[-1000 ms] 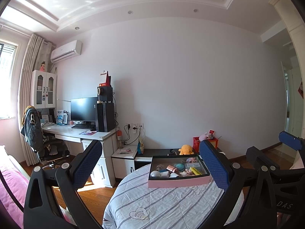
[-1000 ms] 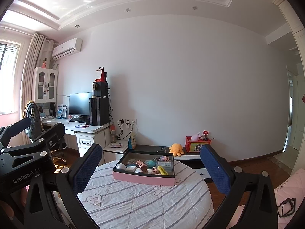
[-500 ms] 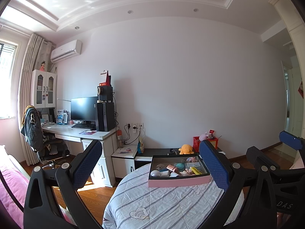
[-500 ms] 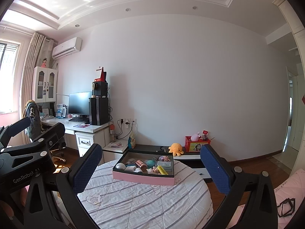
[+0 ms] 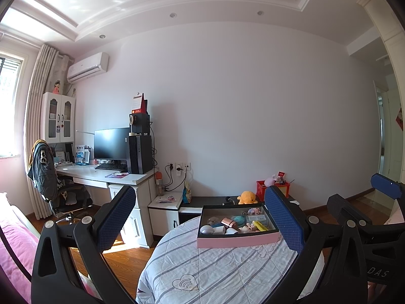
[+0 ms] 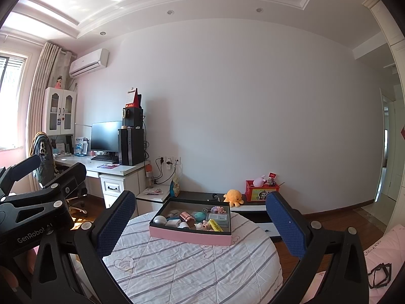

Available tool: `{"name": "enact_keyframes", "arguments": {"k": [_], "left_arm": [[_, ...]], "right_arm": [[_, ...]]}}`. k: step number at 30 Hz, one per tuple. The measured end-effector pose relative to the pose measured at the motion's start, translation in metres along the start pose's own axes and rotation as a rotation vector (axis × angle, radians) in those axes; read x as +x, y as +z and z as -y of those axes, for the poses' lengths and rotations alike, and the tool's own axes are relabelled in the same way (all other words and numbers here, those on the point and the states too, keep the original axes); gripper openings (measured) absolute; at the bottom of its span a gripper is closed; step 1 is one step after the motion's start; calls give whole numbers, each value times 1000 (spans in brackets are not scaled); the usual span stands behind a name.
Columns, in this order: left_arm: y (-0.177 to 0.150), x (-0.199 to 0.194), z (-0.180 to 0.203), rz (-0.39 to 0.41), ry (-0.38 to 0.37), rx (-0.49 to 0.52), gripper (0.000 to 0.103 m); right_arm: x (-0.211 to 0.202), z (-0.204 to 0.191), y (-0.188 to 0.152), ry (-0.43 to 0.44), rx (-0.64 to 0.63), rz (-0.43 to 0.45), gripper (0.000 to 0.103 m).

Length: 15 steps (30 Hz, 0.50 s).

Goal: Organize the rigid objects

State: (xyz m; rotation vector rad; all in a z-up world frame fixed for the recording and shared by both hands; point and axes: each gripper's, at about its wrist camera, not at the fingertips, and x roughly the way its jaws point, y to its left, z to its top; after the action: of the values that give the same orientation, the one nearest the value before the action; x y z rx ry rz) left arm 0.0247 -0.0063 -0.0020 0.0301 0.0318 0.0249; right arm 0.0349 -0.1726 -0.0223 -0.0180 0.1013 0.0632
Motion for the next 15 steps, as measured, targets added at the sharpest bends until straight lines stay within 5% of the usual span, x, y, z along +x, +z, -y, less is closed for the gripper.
{"name": "enact_keyframes", "arguments": {"k": [15], "left_arm": [[1,0,0,-2,0,0,103]], "right_arm": [[0,0,-2,0,-2,-4,103]]}}
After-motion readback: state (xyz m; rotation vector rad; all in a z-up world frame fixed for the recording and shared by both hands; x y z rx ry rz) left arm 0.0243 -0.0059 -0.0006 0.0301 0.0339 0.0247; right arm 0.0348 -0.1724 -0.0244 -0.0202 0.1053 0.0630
